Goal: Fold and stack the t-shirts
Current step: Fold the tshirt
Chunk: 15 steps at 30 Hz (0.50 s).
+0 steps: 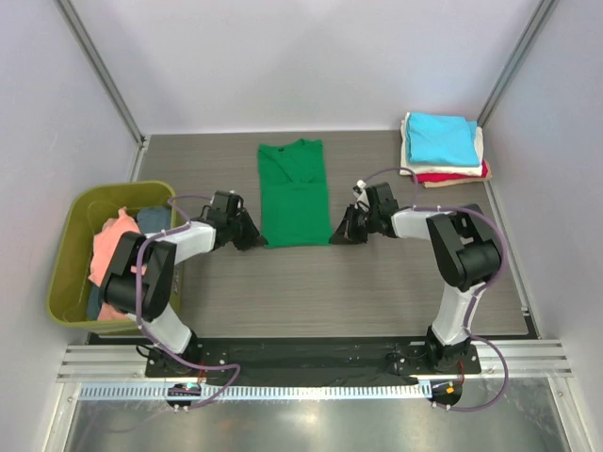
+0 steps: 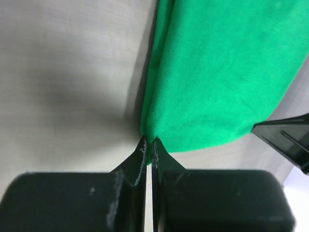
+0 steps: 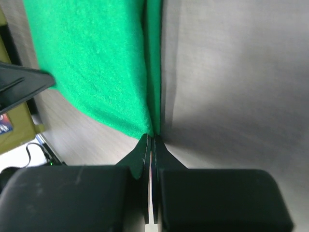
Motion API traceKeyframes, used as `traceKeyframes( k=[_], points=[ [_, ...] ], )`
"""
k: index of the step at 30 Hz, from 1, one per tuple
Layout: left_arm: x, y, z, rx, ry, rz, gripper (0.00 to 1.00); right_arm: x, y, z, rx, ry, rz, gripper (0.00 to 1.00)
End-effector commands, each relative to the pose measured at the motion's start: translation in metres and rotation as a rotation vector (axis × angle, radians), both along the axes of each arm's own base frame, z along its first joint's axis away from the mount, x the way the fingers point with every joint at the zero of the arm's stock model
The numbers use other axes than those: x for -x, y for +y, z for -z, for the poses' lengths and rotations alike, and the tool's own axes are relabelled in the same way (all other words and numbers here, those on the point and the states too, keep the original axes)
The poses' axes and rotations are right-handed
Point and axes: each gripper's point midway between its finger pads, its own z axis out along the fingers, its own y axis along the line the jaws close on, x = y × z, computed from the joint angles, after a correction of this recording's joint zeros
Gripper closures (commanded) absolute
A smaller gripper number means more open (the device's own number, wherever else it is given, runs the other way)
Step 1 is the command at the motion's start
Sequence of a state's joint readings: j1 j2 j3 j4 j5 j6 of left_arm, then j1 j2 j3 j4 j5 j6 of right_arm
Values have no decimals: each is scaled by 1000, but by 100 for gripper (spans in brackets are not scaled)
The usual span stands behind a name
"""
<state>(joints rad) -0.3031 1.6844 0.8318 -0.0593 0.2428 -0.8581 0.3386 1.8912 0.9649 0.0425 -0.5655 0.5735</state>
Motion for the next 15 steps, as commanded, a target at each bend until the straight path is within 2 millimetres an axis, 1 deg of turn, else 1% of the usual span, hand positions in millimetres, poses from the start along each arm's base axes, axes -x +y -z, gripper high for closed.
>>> traceKeyframes(
  k=[1,2,3,4,5,6,7,8,9,10,11,12,13,14,15],
  points=[
    [24,-2,-25,-13,-14,37,100,24,-13,-21,45,-17,-1,99],
    [32,-1,-26,-21,-10,48,100,28,-15,-29,48,-33,-5,99],
    [36,-2,-42,-18,-49,53,100,33,-18,-33,59,-42,1,99],
    [50,-3,-43,-28,-26,70,100,44,-22,-46,64,-54,0,99],
    [57,-4,-49,-28,-34,79,100,50,-24,-51,72,-63,-2,99],
    [64,-5,-62,-21,-64,88,100,58,-26,-55,82,-65,-3,99],
    [78,-6,-63,-42,-46,110,100,69,-32,-69,97,-88,5,99],
    [85,-7,-68,-48,-50,123,100,79,-30,-75,106,-103,-13,99],
    [98,-4,-77,-58,-53,129,100,86,-30,-83,118,-122,-15,99],
    [106,-5,-81,-71,-57,142,100,97,-34,-83,156,-113,-9,99],
    [113,-5,-85,-74,-60,150,100,107,-28,-102,143,-164,-30,99],
    [122,-2,-88,-84,-50,151,100,114,-27,-108,142,-172,-35,99],
    [127,-3,-103,-68,-86,151,100,119,-25,-115,134,-173,-29,99],
    [130,-2,-110,-59,-97,148,100,128,-25,-123,135,-182,-35,99],
    [136,2,-112,-67,-82,148,100,131,-24,-128,130,-184,-32,99]
  ],
)
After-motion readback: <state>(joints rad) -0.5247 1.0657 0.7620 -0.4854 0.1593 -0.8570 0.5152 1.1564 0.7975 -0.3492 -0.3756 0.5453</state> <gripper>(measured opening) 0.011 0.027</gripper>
